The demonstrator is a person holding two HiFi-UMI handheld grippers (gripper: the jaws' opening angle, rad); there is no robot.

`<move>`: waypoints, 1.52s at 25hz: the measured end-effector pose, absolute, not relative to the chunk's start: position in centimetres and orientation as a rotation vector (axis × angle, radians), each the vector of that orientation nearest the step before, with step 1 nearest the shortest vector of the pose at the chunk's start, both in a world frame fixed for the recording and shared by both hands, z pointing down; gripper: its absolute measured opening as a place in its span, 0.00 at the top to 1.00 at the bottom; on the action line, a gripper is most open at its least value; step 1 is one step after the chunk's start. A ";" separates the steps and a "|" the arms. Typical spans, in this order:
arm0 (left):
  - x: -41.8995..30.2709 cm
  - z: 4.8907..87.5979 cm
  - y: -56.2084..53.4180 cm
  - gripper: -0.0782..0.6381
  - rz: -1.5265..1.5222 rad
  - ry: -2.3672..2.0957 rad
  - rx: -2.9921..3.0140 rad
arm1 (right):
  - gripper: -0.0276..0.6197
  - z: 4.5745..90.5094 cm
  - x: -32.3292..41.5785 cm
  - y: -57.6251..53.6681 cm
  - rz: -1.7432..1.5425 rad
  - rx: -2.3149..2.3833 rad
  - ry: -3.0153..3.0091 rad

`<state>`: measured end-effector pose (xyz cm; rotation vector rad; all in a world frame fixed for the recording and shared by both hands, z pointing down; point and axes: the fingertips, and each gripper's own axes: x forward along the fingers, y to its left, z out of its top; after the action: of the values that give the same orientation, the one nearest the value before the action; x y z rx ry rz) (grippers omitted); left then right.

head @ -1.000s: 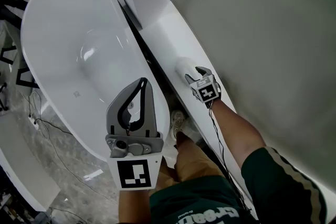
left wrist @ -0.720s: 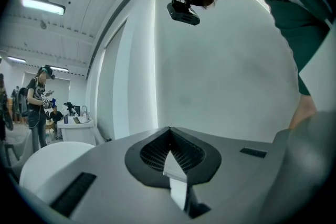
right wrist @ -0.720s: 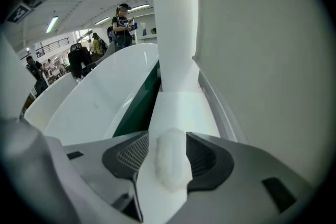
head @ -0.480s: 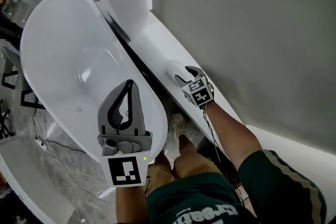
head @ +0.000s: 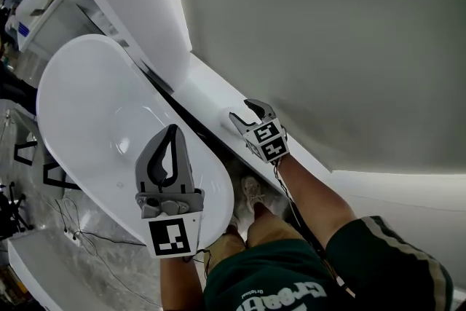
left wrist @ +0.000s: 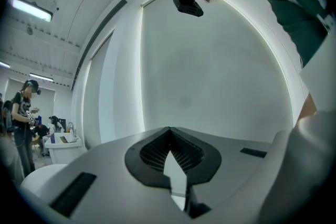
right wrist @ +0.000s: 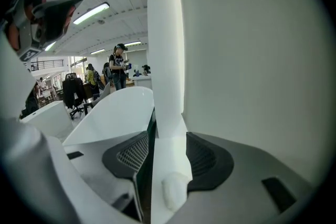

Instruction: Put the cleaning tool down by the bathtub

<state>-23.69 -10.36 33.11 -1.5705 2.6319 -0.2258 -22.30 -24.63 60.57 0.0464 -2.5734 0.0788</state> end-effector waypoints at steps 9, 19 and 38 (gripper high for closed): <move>-20.9 27.9 -9.8 0.88 -0.210 2.544 -1.620 | 0.61 48.8 -20.9 -22.0 0.031 0.061 -2.767; -18.4 24.9 -9.5 0.88 -0.236 2.465 -1.686 | 0.61 37.5 -16.7 -20.4 -0.106 0.124 -2.938; -14.6 19.1 -5.9 0.88 -0.293 2.313 -1.691 | 0.63 22.2 -11.0 -12.2 -0.295 0.034 -3.248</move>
<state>-14.59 -5.92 19.13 -1.6911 2.3126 -0.2927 -11.01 -12.17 22.25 0.0339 -3.2481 -0.2949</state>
